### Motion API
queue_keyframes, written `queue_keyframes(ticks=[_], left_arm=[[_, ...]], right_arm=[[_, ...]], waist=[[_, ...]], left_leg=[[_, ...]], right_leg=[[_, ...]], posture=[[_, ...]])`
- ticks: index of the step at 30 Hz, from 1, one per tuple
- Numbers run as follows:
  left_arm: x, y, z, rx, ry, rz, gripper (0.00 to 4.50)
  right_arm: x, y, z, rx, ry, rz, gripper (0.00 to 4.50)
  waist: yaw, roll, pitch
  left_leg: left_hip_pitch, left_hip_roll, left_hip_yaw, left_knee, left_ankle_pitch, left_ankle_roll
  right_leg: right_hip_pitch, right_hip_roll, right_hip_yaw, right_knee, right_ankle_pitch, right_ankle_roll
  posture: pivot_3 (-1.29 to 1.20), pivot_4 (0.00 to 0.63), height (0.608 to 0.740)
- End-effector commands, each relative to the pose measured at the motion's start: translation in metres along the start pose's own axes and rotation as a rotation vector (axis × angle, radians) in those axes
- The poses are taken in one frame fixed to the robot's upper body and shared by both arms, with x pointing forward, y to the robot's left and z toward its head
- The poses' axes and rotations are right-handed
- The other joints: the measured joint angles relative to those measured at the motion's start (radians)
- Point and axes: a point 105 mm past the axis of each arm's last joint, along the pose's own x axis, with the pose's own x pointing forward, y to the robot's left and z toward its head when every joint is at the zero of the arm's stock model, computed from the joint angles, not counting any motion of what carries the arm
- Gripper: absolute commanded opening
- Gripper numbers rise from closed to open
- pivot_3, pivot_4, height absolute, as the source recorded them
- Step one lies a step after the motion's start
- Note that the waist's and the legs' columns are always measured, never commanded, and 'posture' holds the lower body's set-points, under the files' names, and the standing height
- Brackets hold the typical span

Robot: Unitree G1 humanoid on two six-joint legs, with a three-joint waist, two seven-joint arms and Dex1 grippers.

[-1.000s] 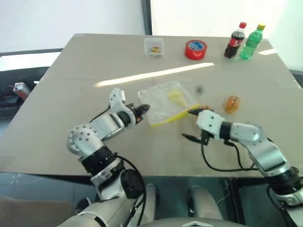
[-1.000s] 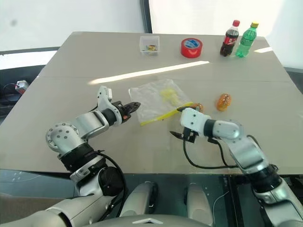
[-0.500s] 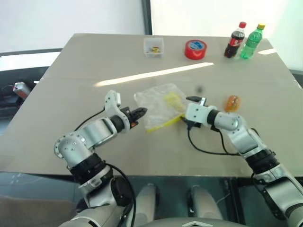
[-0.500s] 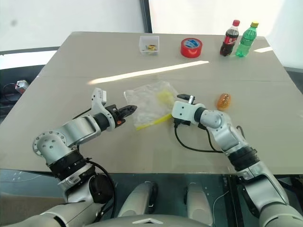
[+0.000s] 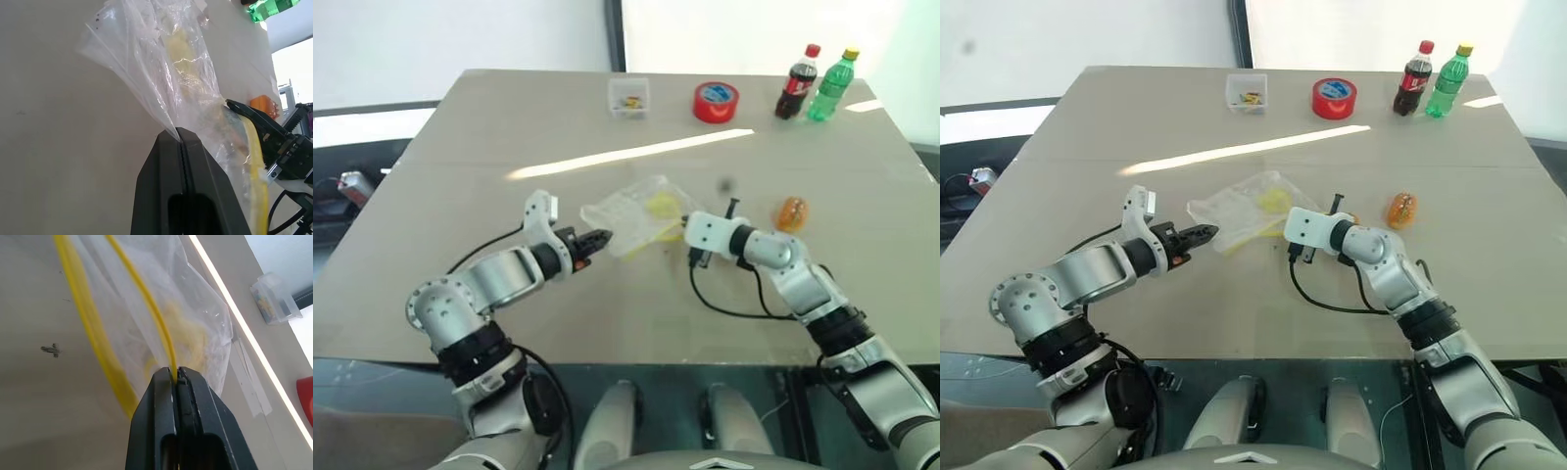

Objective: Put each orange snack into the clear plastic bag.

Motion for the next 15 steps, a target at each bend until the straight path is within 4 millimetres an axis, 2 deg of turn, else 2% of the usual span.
queue_keyframes(ticks=[1,2,7,11,15], left_arm=[[-0.006,-0.010,0.016,0.064,-0.081,-0.041,0.50],[-0.005,-0.008,0.017,0.076,-0.089,-0.028,0.50],[-0.003,0.008,0.025,0.191,-0.118,0.096,2.58],[-0.004,0.012,0.038,0.319,-0.174,0.147,2.58],[-0.002,0.015,0.034,0.390,-0.154,0.157,2.58]], right_arm=[[0.003,-0.025,0.017,-0.007,-0.043,-0.078,0.00],[0.004,-0.027,0.018,-0.007,-0.045,-0.082,0.00],[0.009,-0.037,0.019,-0.033,-0.014,-0.102,0.00],[0.013,-0.041,0.021,-0.013,-0.009,-0.105,0.00],[0.015,-0.045,0.020,-0.043,0.007,-0.110,0.00]], waist=[[-0.001,0.000,0.000],[-0.002,0.000,0.000],[0.000,0.000,0.000],[0.000,0.000,0.000],[-0.001,0.000,0.000]], left_leg=[[0.000,0.000,0.000,0.000,0.000,0.000],[0.000,0.000,0.000,0.000,0.000,0.000],[0.000,0.000,0.001,-0.003,0.001,-0.001],[0.000,0.000,0.003,-0.006,0.001,-0.002],[0.000,0.000,0.002,-0.006,0.001,-0.002]], right_leg=[[0.000,0.000,0.000,0.000,0.000,0.000],[0.000,0.000,0.000,0.000,0.000,0.000],[-0.001,0.000,0.000,-0.001,0.000,0.000],[-0.002,0.000,0.000,-0.002,0.000,-0.001],[-0.002,0.000,0.000,-0.003,0.000,-0.001]], posture=[[0.00,0.150,0.740],[0.00,0.150,0.740],[0.00,0.150,0.740],[0.00,0.150,0.740],[0.00,0.150,0.740]])
